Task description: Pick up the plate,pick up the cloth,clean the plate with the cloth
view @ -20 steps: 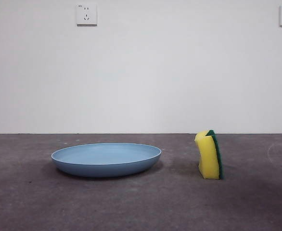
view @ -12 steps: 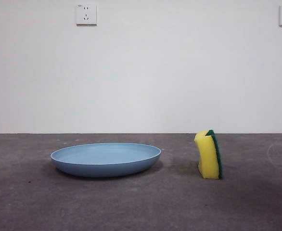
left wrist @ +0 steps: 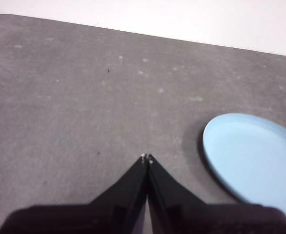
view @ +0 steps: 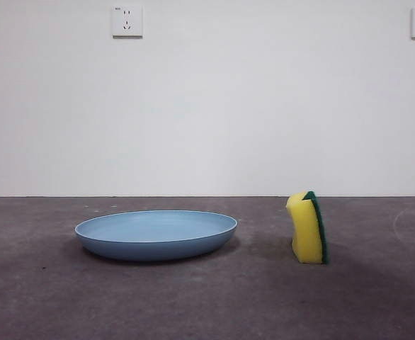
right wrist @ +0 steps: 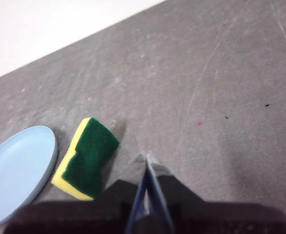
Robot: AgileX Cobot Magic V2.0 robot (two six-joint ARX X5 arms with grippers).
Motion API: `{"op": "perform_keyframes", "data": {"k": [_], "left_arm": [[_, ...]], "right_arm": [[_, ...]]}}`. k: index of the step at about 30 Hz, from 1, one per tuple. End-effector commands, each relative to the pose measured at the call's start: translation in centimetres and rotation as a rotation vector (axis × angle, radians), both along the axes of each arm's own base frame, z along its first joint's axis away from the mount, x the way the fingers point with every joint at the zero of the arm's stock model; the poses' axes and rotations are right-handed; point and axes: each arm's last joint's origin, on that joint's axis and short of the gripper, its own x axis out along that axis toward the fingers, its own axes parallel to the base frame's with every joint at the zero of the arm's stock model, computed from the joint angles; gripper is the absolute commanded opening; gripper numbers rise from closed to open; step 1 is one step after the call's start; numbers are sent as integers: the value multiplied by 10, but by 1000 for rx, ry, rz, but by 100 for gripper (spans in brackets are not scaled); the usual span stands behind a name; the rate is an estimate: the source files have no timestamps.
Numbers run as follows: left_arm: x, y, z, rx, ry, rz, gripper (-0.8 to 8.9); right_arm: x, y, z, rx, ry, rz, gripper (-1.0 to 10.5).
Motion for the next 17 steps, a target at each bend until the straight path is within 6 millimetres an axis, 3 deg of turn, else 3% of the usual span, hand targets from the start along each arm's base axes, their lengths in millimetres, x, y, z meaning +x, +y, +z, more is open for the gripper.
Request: {"op": "perform_keyframes", "data": {"k": [1,9,17], "left_arm": [[9,0,18,-20,29,-17,-6],[48,-6,64,-60,81,-233,-6],[86,-10,61,-122,275,-323,-4]], "right_arm": [[6,0,17,-3,35,1,-10],[34,4,55,-102,110,117,-7],[68,11,60,-76,233,309,2]]}}
